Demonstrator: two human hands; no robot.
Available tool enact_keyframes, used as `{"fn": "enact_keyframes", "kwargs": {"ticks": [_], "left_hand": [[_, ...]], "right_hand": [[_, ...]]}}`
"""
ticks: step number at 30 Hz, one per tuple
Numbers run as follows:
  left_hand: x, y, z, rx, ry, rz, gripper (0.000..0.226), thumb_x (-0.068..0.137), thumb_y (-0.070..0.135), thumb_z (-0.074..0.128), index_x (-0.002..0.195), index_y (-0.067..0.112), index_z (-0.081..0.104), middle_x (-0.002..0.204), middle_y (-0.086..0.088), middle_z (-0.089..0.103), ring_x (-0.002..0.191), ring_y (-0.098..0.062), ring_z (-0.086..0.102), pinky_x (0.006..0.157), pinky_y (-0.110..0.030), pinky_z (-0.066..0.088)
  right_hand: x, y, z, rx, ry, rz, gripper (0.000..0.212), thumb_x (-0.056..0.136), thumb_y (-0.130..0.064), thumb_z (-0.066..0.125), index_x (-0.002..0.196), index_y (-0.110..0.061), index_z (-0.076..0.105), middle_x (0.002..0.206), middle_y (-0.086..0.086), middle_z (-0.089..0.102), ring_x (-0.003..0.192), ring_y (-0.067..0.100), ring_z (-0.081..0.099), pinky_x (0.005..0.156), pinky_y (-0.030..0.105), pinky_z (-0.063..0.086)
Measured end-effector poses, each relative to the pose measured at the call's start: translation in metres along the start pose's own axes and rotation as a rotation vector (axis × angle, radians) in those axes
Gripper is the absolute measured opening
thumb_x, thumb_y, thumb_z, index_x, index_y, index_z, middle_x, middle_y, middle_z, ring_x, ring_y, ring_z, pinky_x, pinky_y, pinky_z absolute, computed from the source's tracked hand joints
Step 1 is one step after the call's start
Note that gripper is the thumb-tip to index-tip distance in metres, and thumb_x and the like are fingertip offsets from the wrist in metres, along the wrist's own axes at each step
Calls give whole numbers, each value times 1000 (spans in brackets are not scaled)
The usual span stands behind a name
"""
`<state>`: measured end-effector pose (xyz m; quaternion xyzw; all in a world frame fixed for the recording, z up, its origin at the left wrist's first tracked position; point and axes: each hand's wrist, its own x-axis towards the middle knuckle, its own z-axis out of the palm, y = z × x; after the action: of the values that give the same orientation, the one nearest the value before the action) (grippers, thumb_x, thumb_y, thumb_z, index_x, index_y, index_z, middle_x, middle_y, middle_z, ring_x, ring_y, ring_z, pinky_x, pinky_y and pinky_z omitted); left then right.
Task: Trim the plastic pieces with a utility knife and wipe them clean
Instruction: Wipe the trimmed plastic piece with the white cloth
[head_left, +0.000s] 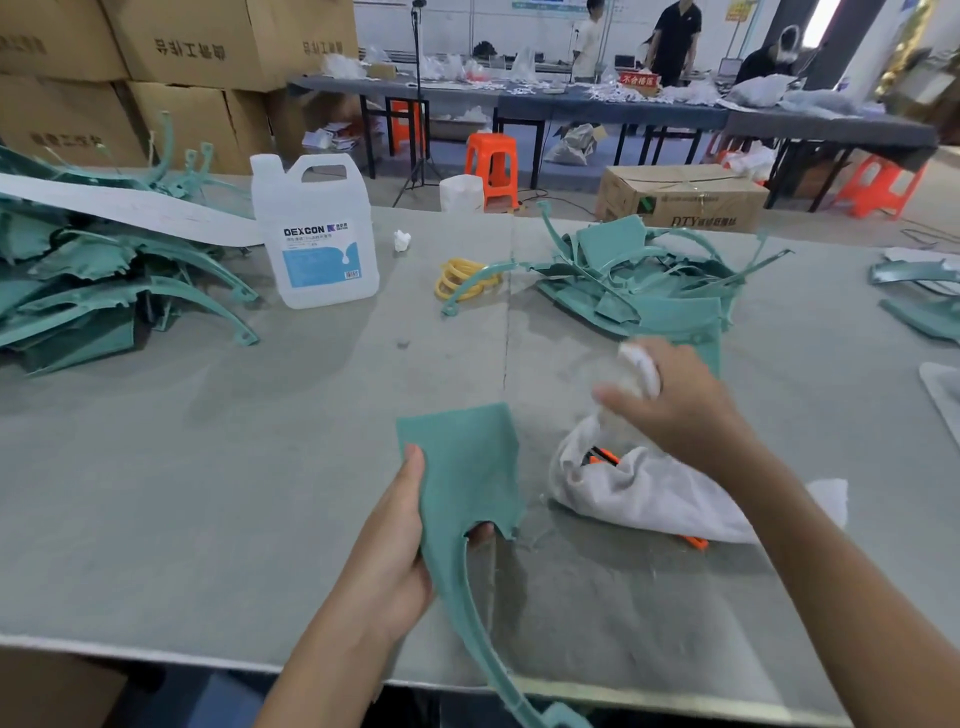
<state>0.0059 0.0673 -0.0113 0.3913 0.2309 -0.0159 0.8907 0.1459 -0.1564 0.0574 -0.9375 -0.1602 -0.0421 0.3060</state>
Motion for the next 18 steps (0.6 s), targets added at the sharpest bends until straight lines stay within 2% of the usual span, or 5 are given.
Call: {"fn": "enact_keyframes", "kwargs": {"ticks": [6, 9, 12, 14, 18], "left_hand": [[-2, 1, -22, -29, 23, 7, 52, 95, 53, 50, 123, 12, 67, 113, -14, 74, 90, -27, 75, 69, -41, 63], [-3, 0, -29, -25, 24, 20, 52, 95, 53, 49, 124, 13, 66, 114, -13, 74, 90, -28, 75, 72, -41, 61], [-3, -1, -30, -29, 20, 23, 51, 97, 53, 48, 123, 13, 66, 114, -13, 74, 90, -27, 75, 73, -41, 61], [-3, -3, -29, -41, 6, 22, 52, 95, 53, 49, 124, 13, 66, 115, -13, 74, 91, -27, 75, 75, -42, 61], [-4, -5, -21, -90, -81, -29, 59, 89, 55, 53, 129, 14, 64, 122, -14, 71, 101, -32, 72, 85, -50, 57]], "right_hand": [[-36, 75, -3, -358, -405, 175, 77, 64, -85, 59, 134, -57, 48, 137, -7, 44, 136, 23, 37, 113, 41, 33], [-52, 96, -16, -380, -483, 143, 88, 65, -80, 70, 142, -52, 39, 138, -15, 42, 135, 17, 37, 112, 38, 34], [-60, 107, -20, -254, -353, 136, 55, 89, -40, 74, 139, -36, 51, 130, -5, 58, 119, 19, 53, 93, 32, 40], [-60, 104, -23, -116, -168, 92, 20, 94, -25, 61, 111, -18, 69, 107, -1, 69, 101, 23, 60, 77, 34, 37], [-52, 65, -33, 97, 94, 82, 29, 78, -36, 42, 75, -10, 55, 69, 7, 58, 66, 24, 52, 65, 41, 45]]}}
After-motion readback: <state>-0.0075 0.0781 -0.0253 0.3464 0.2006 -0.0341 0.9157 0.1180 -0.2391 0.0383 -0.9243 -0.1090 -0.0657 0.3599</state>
